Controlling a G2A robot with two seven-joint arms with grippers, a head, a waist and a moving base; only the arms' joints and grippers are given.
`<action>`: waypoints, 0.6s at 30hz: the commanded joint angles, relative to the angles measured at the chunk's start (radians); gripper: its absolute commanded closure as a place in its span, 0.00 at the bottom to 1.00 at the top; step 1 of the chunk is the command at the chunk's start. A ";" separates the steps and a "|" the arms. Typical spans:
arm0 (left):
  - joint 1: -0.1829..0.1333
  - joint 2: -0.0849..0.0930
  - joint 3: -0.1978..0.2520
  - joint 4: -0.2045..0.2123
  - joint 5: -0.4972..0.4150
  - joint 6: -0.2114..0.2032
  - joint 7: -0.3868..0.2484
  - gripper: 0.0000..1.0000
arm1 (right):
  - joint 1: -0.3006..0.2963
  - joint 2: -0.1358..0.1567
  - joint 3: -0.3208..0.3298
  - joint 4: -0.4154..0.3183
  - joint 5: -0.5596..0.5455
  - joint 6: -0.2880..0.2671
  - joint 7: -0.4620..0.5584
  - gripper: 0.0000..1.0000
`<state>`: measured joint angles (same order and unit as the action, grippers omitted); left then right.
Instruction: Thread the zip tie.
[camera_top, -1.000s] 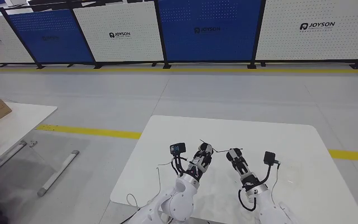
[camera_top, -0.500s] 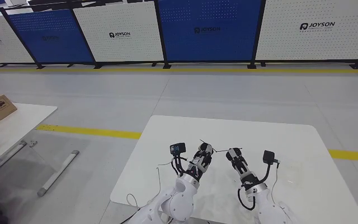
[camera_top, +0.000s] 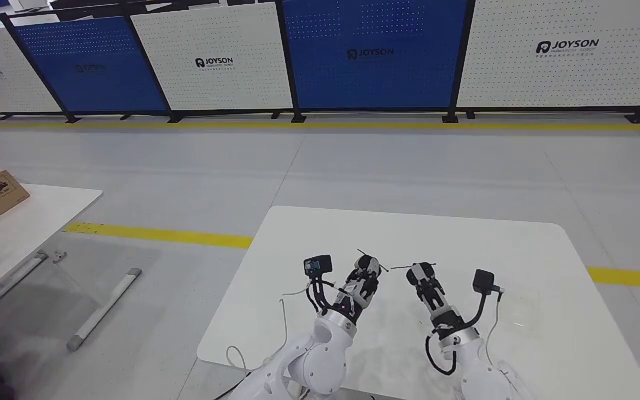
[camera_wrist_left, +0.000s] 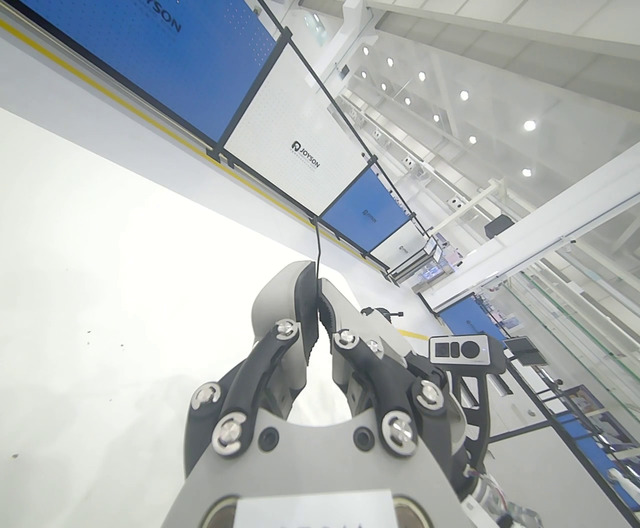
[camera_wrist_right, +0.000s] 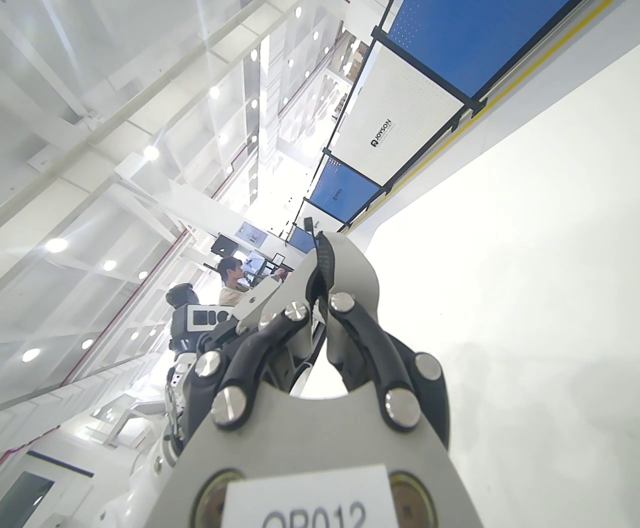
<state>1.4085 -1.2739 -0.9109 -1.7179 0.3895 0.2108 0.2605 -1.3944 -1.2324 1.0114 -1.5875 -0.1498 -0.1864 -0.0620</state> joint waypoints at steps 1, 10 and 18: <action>-0.004 -0.003 0.001 0.012 -0.001 0.016 0.001 1.00 | 0.000 0.000 0.000 0.000 0.000 0.000 0.000 1.00; -0.007 -0.016 0.004 -0.006 -0.022 0.062 0.008 1.00 | 0.000 0.000 0.000 0.000 0.000 0.000 0.000 1.00; -0.007 -0.016 0.004 -0.006 -0.022 0.062 0.008 1.00 | -0.010 -0.006 -0.006 -0.003 -0.010 0.009 0.019 1.00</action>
<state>1.4017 -1.2901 -0.9070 -1.7241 0.3678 0.2727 0.2687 -1.4039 -1.2372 1.0060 -1.5902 -0.1588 -0.1783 -0.0446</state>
